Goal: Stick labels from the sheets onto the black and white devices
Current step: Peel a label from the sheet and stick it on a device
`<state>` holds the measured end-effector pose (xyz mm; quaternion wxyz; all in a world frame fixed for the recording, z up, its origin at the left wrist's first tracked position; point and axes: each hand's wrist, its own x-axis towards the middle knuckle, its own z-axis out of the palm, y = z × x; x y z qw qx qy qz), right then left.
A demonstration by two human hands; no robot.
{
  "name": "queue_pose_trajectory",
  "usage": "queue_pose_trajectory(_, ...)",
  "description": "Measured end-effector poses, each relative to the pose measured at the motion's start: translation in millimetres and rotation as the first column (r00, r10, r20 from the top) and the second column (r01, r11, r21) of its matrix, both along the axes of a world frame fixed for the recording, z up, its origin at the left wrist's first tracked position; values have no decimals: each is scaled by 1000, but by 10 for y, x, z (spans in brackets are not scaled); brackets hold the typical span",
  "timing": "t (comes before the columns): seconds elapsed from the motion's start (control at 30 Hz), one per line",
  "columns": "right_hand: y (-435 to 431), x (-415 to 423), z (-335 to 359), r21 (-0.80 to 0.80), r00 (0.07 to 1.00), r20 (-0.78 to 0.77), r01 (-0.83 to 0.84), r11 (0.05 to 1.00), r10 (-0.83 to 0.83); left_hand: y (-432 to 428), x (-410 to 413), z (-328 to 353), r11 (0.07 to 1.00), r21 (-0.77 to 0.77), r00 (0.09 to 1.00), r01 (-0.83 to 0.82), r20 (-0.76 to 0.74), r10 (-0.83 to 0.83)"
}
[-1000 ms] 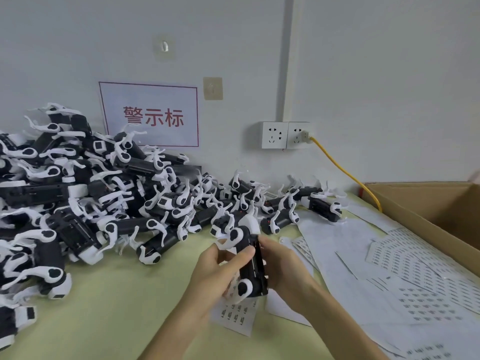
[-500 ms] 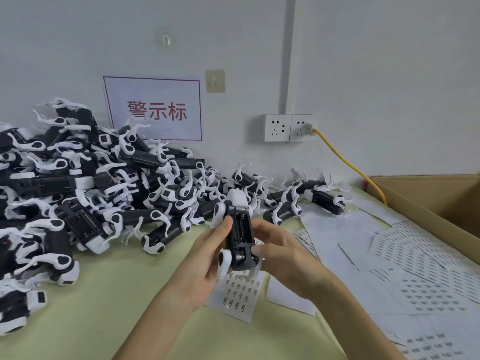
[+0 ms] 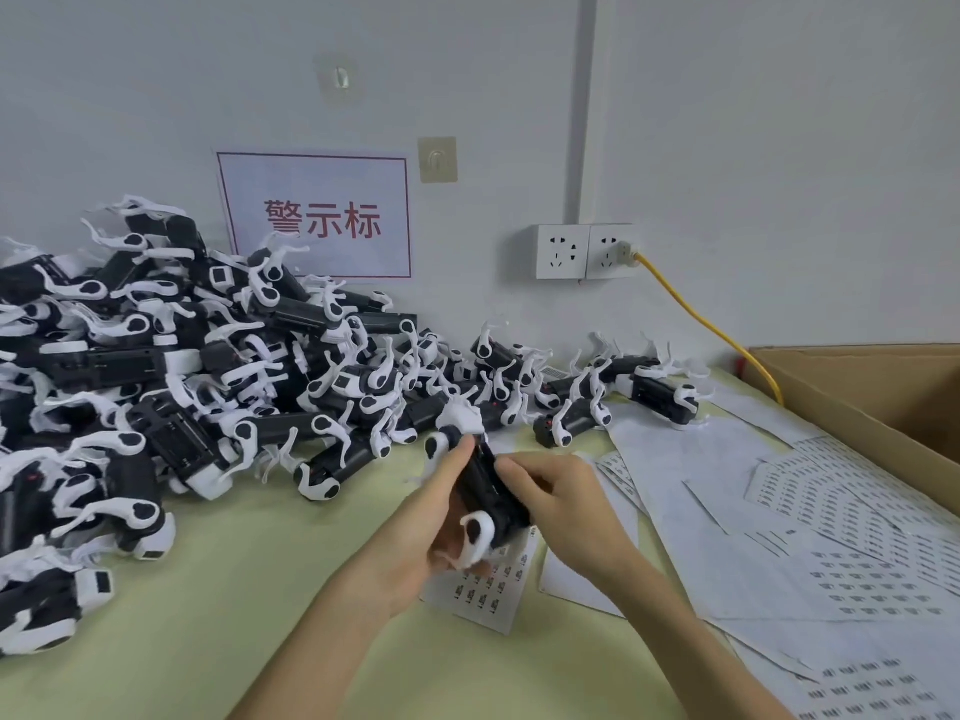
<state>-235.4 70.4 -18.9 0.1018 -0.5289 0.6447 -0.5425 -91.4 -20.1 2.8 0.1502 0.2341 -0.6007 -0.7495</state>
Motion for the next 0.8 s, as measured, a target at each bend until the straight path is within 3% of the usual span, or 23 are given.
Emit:
queue_pose_trajectory(0.07, -11, -15, -34, -15, 974, -184, 130, 991, -130, 23, -40, -37, 999, -32, 999, -14, 43, 15)
queue_pose_trajectory(0.1, -7, -18, -30, -37, 970, -201, 135, 990, -140, 27, -60, -56, 998, -48, 998, -50, 48, 52)
queue_pose_trajectory(0.2, 7, -48, 19, -79, 988, -58, 138, 987, -143, -37, -65, -71, 986, 55, 984, -157, -74, 160)
queue_pose_trajectory(0.3, 8, -149, -22, 133, 967, -168, 217, 967, -194, -222, 1, -88, 912, 226, 916, -343, -133, 378)
queue_pose_trajectory(0.4, 18, -191, -100, 392, 952, -301, 175, 903, -54, -356, 41, -82, 839, 300, 871, -453, -49, 488)
queue_pose_trajectory(0.53, -49, -53, -200, 430, 946, -299, 15, 903, 127, -450, 121, -48, 846, 398, 917, -355, -30, 399)
queue_pose_trajectory(0.63, -83, 22, -284, 509, 922, -335, 2, 861, 196, -479, 133, -54, 862, 436, 949, -257, -52, 310)
queue_pose_trajectory(0.8, -94, 9, -303, 489, 939, -310, 26, 872, 146, -472, 97, -97, 865, 434, 957, -253, -17, 288)
